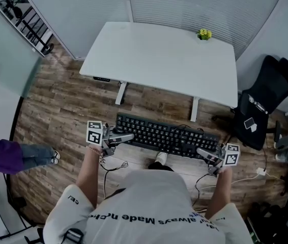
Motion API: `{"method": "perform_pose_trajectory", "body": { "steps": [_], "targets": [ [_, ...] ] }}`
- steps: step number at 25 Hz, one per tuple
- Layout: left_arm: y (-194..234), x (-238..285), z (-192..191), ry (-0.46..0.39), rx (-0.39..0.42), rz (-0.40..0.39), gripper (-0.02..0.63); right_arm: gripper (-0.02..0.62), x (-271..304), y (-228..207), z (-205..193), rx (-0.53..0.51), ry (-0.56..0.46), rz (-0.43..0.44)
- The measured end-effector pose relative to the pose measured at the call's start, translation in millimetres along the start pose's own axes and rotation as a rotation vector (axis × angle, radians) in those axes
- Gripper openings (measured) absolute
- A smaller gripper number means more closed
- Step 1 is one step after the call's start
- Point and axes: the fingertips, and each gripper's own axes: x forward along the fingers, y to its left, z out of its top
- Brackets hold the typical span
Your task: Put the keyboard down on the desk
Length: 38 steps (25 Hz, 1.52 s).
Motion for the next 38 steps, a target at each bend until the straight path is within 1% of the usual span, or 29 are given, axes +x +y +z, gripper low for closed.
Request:
{"method": "perform_pose_trajectory", "body": {
  "steps": [12, 18, 25, 32, 38],
  "targets": [
    [-2.4, 3.8, 4.5, 0.0, 0.023, -0.025, 0.126, 0.11, -3.5, 6.3, 4.5, -0.025, -0.002, -0.018],
    [-7.5, 4.7, 4.5, -0.01, 0.005, -0.019, 0.126, 0.11, -4.5, 9.5, 7.4, -0.02, 0.009, -0.015],
    [-2.7, 3.6, 3.3, 0.019, 0.012, -0.029, 0.126, 0.11, -3.4, 8.6, -2.4, -0.013, -0.023, -0.023],
    [5.3, 1.3, 0.0, 0.023, 0.034, -0.059, 0.126, 0.11, -1.1, 4.9, -7.6, -0.042, -0.035, -0.04],
    [8.6, 2.6, 1.5, 0.031, 0.041, -0.068, 0.126, 0.109, -0.4, 3.7, -8.2, -0.043, -0.045, -0.048]
  ]
}}
